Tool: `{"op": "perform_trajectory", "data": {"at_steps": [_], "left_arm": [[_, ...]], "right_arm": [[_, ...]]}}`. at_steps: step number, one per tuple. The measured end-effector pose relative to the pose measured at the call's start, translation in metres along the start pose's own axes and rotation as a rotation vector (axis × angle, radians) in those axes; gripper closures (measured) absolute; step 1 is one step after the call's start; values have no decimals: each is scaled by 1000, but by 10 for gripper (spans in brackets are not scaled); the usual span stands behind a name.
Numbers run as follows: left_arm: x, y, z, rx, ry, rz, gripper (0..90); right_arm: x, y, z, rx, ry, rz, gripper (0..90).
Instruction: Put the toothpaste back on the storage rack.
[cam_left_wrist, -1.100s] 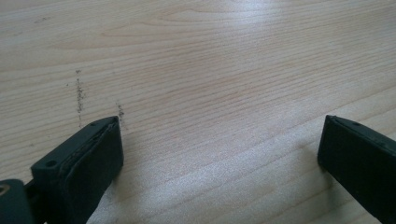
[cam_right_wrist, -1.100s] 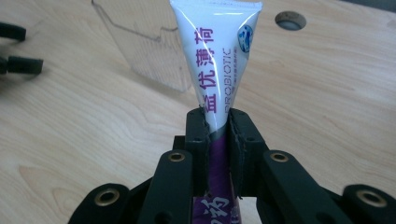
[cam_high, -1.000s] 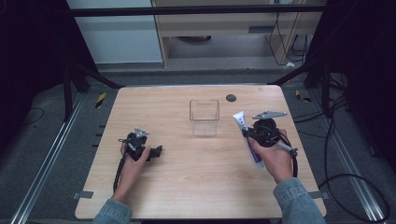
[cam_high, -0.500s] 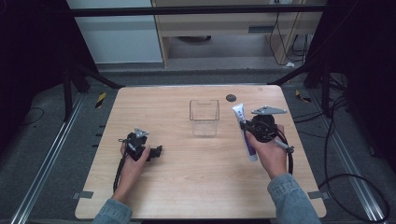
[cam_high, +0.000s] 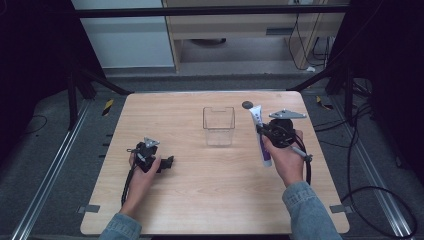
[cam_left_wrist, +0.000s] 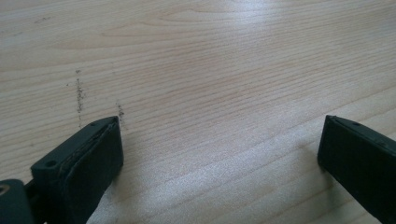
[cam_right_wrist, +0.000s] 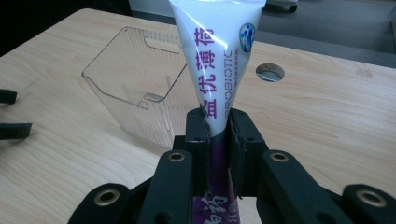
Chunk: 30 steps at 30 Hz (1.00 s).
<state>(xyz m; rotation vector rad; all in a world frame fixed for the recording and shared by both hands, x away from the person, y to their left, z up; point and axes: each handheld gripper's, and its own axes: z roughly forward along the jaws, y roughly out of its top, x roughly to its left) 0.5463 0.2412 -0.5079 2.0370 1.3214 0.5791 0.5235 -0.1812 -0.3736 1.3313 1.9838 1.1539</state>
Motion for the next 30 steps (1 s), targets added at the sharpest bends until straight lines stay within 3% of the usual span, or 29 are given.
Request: {"op": "perform_trajectory", "data": {"at_steps": [30], "left_arm": [[0, 0, 0, 0, 0, -1, 0]], "right_arm": [[9, 14, 0, -40, 3, -7, 795]]}}
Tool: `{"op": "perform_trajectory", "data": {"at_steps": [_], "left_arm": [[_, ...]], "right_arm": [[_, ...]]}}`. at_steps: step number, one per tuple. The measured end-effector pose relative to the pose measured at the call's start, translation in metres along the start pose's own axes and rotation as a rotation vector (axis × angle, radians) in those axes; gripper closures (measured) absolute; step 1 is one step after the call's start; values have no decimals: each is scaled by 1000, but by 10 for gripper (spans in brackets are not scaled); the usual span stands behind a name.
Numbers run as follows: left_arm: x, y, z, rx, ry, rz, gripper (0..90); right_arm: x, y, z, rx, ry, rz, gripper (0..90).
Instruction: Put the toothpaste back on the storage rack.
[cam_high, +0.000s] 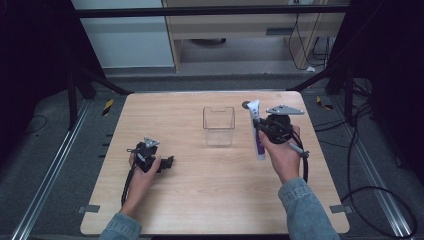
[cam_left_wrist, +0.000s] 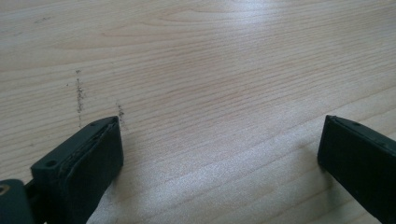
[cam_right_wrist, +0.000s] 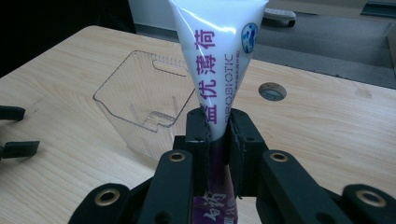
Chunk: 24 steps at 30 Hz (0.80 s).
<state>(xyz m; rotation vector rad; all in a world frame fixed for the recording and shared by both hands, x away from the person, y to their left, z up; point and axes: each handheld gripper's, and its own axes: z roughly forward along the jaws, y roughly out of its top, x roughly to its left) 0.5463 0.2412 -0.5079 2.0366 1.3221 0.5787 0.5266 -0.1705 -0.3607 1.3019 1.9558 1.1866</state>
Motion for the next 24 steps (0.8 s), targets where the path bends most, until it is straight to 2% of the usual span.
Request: {"op": "perform_trajectory", "data": {"at_steps": [24], "left_arm": [[0, 0, 0, 1, -1, 1, 0]], "right_arm": [[4, 27, -1, -65, 0, 10, 796]]}}
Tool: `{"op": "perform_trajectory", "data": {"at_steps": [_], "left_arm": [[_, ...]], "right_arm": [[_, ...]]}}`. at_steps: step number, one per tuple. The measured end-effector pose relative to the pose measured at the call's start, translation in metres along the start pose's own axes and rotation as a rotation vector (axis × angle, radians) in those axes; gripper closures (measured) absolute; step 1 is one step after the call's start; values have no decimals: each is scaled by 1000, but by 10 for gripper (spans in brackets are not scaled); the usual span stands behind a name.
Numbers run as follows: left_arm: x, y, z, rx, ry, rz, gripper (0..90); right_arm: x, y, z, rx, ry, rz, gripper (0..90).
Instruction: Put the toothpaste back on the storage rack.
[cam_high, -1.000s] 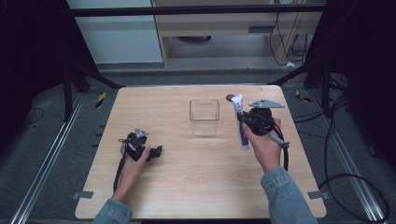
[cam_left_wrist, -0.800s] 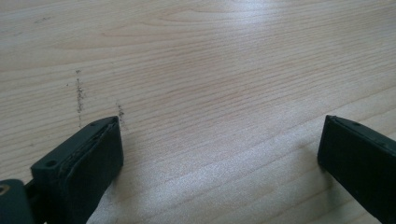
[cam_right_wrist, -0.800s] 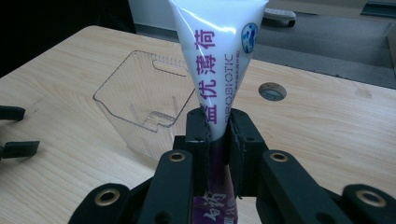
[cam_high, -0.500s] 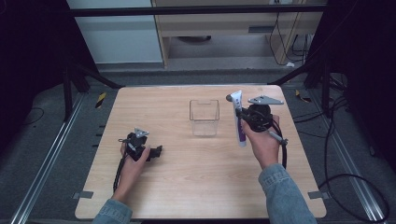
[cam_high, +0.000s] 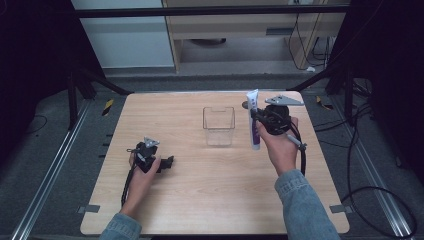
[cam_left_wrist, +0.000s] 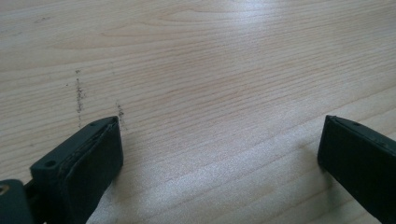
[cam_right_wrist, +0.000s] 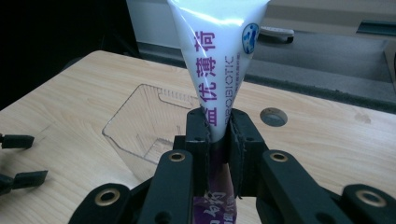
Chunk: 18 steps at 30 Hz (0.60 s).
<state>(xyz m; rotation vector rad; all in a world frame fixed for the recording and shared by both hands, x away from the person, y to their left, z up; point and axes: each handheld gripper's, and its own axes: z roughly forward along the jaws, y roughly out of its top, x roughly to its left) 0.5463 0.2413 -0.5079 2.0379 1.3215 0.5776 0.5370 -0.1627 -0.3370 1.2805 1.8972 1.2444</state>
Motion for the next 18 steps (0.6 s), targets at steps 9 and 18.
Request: {"op": "perform_trajectory", "data": {"at_steps": [9, 18], "left_arm": [[0, 0, 0, -2, -1, -1, 0], [0, 0, 0, -2, -1, -1, 0]], "right_arm": [[4, 13, 3, -32, -4, -8, 796], [10, 29, 7, -61, -3, -20, 797]]}}
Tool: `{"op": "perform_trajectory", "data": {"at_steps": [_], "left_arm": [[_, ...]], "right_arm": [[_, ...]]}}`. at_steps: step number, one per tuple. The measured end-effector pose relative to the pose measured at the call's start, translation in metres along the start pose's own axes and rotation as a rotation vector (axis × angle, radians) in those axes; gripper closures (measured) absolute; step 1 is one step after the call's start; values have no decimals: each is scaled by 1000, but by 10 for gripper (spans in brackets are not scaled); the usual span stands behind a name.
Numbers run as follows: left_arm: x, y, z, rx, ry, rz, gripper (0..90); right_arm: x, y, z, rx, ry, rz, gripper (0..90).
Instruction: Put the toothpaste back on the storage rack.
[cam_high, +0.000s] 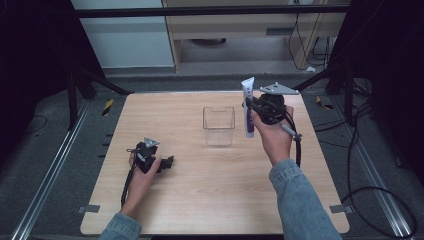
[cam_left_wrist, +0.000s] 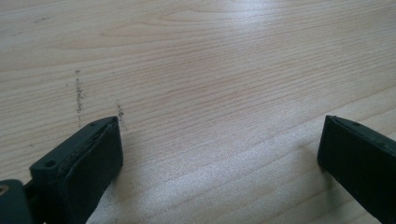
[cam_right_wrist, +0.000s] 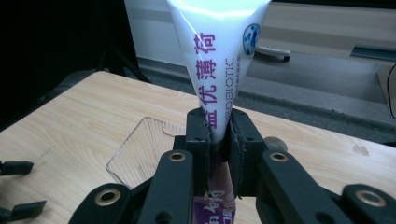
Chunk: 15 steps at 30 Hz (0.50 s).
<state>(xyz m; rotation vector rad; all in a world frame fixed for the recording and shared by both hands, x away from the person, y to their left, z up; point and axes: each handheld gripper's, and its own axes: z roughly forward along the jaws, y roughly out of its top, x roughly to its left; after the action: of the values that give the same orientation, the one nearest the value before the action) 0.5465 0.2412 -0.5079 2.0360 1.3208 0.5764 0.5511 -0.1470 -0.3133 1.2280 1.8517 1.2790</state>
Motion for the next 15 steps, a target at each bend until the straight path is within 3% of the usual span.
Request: {"op": "perform_trajectory", "data": {"at_steps": [15], "left_arm": [[0, 0, 0, -4, -1, -5, 0]], "right_arm": [[-1, 24, 8, -40, -30, -11, 797]]}}
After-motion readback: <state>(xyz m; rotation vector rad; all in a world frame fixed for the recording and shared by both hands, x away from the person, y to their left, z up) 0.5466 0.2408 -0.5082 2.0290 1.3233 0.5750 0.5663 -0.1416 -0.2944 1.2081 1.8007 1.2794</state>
